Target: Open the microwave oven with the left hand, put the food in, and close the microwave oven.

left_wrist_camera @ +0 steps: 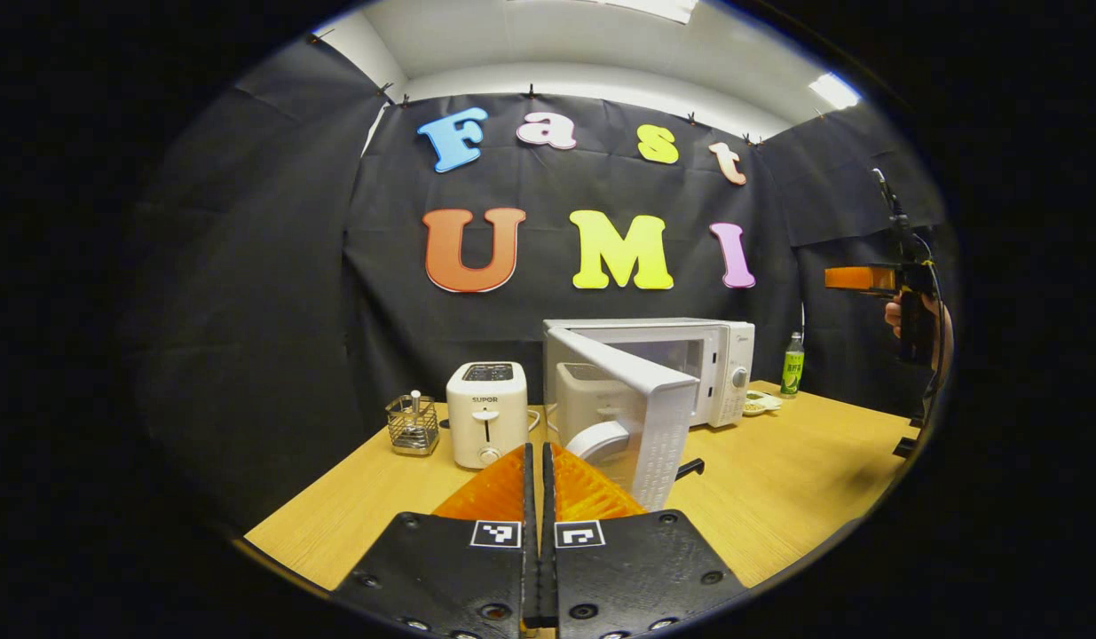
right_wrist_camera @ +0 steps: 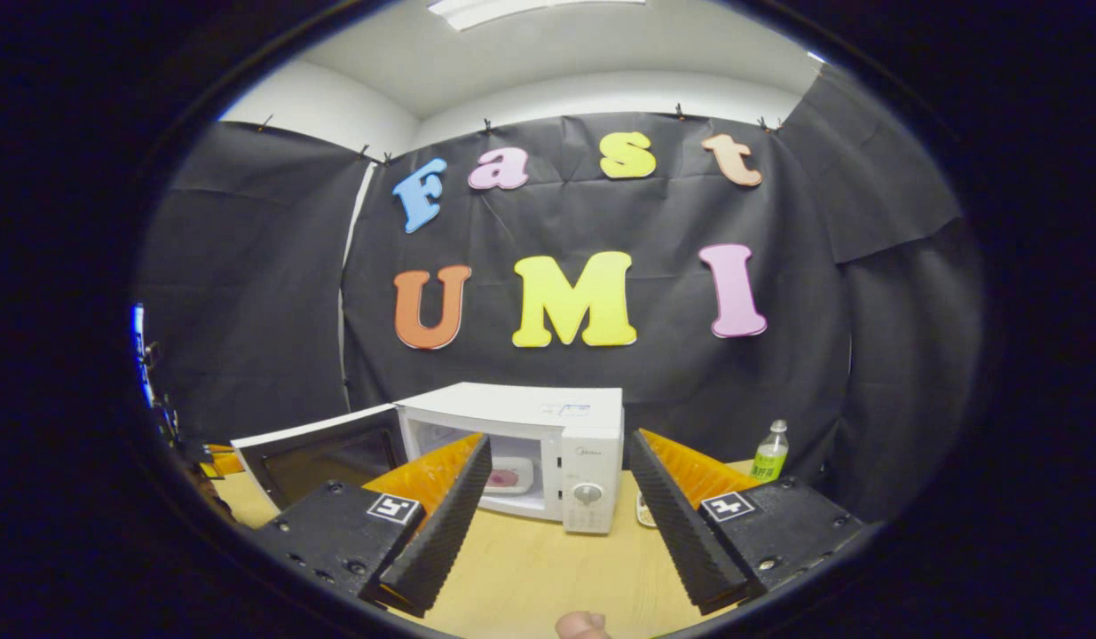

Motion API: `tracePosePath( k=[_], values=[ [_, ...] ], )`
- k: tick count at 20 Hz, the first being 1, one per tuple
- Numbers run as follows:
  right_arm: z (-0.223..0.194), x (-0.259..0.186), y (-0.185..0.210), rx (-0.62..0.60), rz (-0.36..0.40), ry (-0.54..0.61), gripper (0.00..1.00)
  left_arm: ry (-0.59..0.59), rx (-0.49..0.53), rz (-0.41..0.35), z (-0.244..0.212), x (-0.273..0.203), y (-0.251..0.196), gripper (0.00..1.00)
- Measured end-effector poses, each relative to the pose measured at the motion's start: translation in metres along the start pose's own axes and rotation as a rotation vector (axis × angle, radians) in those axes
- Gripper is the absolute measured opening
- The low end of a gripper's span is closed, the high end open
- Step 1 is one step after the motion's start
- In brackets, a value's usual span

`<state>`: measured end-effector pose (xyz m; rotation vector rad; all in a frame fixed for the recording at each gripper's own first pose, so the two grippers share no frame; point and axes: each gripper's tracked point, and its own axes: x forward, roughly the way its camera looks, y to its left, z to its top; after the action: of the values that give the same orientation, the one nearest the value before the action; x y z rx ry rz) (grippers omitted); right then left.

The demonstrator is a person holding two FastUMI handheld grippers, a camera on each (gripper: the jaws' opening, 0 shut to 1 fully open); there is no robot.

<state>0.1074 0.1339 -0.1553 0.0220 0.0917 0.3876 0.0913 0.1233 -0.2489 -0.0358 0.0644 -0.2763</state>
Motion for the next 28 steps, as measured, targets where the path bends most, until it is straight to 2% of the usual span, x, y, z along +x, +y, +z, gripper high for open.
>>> tracePosePath(
  k=[4,5,6,9,10,12,13,14,15,21,22,23,24,25,26,28],
  values=[
    [0.003,-0.007,-0.021,0.005,-0.029,-0.006,1.0,-0.002,0.009,-0.105,-0.002,0.016,-0.039,0.0],
    [0.0,-0.008,-0.028,0.018,-0.039,0.001,0.91,-0.003,0.012,-0.142,-0.004,0.021,-0.05,0.0],
    [0.0,-0.009,-0.032,0.032,-0.042,0.006,1.0,-0.001,0.011,-0.175,-0.005,0.027,-0.059,0.0],
    [0.003,-0.014,-0.045,0.033,-0.06,0.002,1.0,0.022,0.007,-0.264,-0.014,0.045,-0.084,0.0],
    [0.006,-0.015,-0.049,0.027,-0.067,-0.008,0.9,0.029,0.013,-0.285,-0.016,0.051,-0.091,0.0],
    [0.009,-0.02,-0.053,0.026,-0.073,-0.025,0.9,0.029,0.005,-0.334,-0.017,0.06,-0.109,0.0],
    [0.01,-0.021,-0.054,0.028,-0.069,-0.03,1.0,0.023,-0.003,-0.362,-0.015,0.065,-0.118,0.0],
    [0.009,-0.022,-0.055,0.029,-0.067,-0.028,1.0,0.02,-0.01,-0.379,-0.013,0.071,-0.126,0.0],
    [0.008,-0.023,-0.057,0.028,-0.069,-0.028,0.9,0.023,-0.011,-0.391,-0.014,0.077,-0.131,0.0],
    [-0.001,-0.025,-0.075,0.035,-0.099,-0.006,0.9,0.03,-0.021,-0.462,-0.013,0.113,-0.173,0.0],
    [-0.002,-0.025,-0.078,0.036,-0.105,-0.002,1.0,0.03,-0.015,-0.466,-0.013,0.119,-0.178,0.0],
    [-0.003,-0.027,-0.081,0.039,-0.111,-0.003,0.9,0.029,-0.01,-0.469,-0.014,0.126,-0.183,0.0],
    [-0.003,-0.027,-0.084,0.041,-0.115,-0.002,1.0,0.029,-0.01,-0.473,-0.015,0.134,-0.19,0.0],
    [-0.006,-0.028,-0.088,0.044,-0.121,-0.001,1.0,0.032,-0.01,-0.477,-0.015,0.141,-0.196,0.0],
    [-0.007,-0.028,-0.091,0.046,-0.125,0.001,0.91,0.031,-0.008,-0.473,-0.014,0.149,-0.201,0.0],
    [-0.009,-0.028,-0.098,0.045,-0.134,0.005,0.91,0.026,-0.001,-0.464,-0.013,0.163,-0.212,0.0]
  ],
)
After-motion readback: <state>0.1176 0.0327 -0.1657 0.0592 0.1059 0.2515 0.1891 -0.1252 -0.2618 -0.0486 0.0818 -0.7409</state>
